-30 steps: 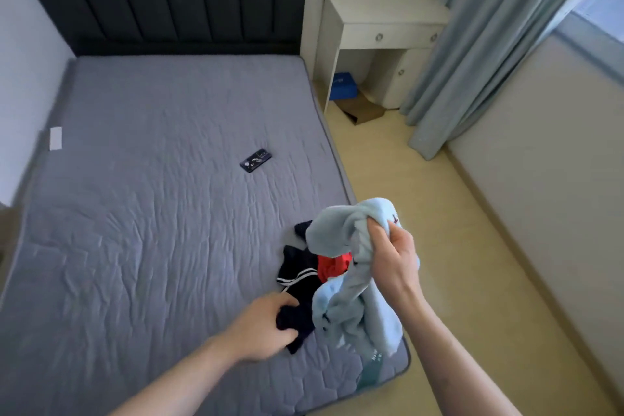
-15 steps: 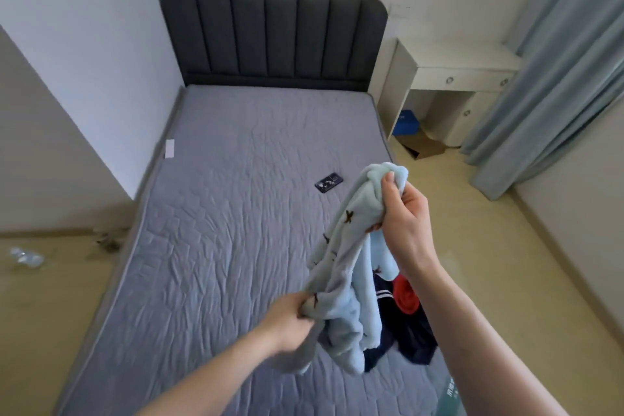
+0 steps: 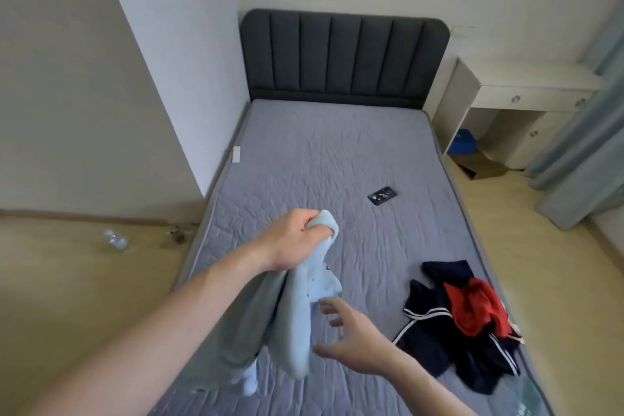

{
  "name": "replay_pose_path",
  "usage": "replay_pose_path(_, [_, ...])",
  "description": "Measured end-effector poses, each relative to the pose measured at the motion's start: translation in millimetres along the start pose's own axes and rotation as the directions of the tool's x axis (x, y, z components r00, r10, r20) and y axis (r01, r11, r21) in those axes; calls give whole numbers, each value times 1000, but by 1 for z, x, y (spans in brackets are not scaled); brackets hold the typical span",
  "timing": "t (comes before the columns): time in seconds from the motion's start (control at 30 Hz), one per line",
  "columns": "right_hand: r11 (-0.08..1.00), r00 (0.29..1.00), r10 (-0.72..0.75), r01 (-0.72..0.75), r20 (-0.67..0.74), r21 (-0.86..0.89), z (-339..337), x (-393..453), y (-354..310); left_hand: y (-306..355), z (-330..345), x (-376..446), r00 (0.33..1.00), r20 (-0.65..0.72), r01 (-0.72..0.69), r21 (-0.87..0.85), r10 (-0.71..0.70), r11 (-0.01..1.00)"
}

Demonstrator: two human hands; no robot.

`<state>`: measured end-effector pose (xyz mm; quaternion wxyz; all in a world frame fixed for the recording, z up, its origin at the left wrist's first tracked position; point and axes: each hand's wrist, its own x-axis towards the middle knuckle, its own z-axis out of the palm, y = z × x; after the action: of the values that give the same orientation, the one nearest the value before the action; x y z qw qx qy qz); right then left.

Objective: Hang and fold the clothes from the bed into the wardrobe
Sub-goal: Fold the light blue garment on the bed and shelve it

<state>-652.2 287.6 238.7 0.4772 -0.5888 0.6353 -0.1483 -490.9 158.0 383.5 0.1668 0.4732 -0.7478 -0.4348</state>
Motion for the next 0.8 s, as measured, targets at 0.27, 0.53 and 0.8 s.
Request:
replay_pose_path(0.27, [999, 999, -21, 20, 30, 32, 74, 40, -12, 42, -61, -36, 984, 62, -157, -143, 167, 977])
replay_pose_path(0.53, [997, 972, -72, 65, -224, -38, 0, 23, 1, -11, -128, -60, 962, -274, 65, 276, 13, 959])
replay_pose_path(0.8, [961, 926, -213, 256, -312, 102, -78, -13, -60, -82, -127, -49, 930, -289, 281, 165, -226, 945])
